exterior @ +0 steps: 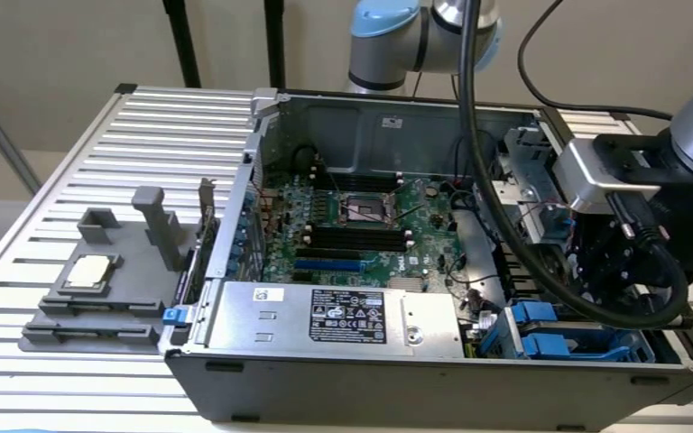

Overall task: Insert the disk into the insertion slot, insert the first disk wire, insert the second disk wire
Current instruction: 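Insert the second disk wire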

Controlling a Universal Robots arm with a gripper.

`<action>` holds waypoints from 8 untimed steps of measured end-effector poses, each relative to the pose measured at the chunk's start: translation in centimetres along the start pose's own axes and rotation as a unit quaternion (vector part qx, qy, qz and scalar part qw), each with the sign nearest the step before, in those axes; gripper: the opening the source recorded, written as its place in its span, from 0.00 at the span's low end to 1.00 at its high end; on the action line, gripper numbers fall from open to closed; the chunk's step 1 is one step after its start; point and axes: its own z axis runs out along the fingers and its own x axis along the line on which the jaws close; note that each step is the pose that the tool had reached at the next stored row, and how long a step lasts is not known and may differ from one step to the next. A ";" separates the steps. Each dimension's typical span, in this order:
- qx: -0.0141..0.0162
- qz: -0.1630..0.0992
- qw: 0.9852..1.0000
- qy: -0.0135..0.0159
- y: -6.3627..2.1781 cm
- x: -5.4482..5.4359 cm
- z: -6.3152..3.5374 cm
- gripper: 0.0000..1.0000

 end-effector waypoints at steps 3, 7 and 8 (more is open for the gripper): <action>0.002 -0.001 1.000 0.001 0.05 0.0 0.26 0.12; 0.003 -0.001 1.000 -0.001 0.11 0.0 0.11 0.12; 0.003 -0.001 1.000 -0.001 0.22 0.0 -0.10 0.12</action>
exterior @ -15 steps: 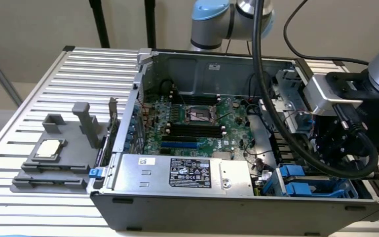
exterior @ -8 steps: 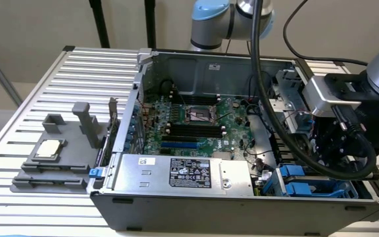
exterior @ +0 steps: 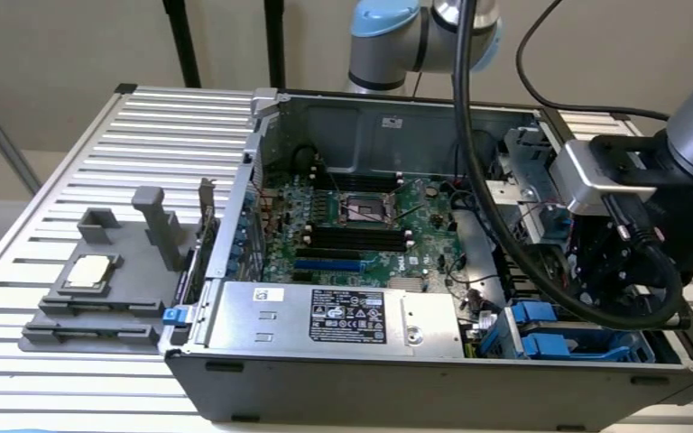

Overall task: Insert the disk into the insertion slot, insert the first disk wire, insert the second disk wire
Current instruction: 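Insert the second disk wire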

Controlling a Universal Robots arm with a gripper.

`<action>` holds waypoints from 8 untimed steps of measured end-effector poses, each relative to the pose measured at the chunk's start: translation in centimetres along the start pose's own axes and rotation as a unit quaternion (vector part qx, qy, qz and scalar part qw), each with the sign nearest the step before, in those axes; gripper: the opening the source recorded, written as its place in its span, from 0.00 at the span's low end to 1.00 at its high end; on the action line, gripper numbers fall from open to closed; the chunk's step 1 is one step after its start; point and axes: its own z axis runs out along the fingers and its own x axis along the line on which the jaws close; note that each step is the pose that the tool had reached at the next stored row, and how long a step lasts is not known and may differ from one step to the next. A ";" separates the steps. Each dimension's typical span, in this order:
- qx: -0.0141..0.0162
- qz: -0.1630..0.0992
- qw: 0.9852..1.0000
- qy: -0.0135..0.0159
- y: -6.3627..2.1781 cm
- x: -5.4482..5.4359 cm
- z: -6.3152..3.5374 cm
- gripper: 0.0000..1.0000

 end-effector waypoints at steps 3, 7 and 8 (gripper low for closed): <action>0.000 -0.001 1.000 0.001 0.74 0.0 -0.53 0.12; 0.000 -0.002 1.000 0.001 1.75 0.0 -0.74 0.12; 0.001 -0.002 1.000 0.001 1.75 0.0 -0.74 0.12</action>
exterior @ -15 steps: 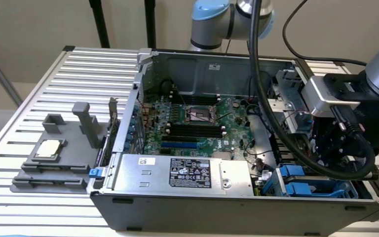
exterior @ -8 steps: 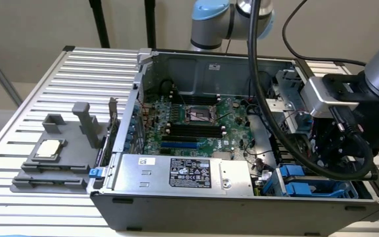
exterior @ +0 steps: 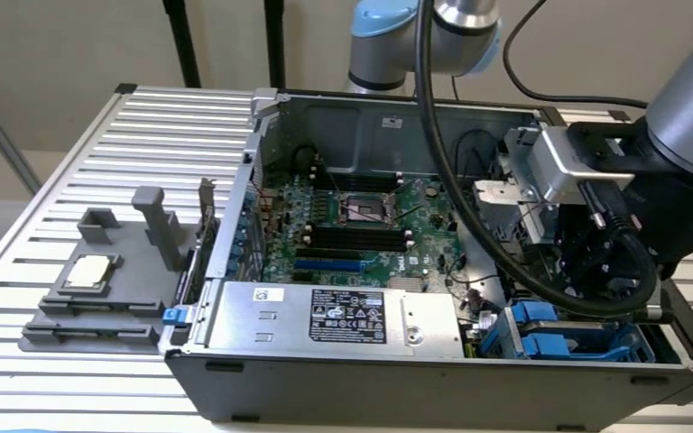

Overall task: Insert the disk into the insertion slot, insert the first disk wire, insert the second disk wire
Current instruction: 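Insert the second disk wire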

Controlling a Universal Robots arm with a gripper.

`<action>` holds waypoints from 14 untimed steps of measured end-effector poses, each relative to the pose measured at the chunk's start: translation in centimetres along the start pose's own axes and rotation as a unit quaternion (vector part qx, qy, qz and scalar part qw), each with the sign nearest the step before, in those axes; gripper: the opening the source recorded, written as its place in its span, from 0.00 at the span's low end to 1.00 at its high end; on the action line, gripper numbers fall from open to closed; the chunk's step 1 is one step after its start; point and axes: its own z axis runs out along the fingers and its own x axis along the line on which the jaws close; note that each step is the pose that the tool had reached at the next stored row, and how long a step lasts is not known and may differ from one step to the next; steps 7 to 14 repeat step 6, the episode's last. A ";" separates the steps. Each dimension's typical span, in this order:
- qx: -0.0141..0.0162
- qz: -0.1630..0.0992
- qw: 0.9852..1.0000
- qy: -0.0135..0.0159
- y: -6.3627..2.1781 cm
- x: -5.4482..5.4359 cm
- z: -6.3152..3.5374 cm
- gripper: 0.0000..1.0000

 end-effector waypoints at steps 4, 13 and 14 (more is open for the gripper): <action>0.000 0.000 1.000 0.000 0.00 0.0 0.00 0.12; 0.000 0.000 1.000 0.000 0.00 0.0 -0.01 0.12; 0.000 0.000 1.000 0.000 0.00 0.0 -0.01 0.12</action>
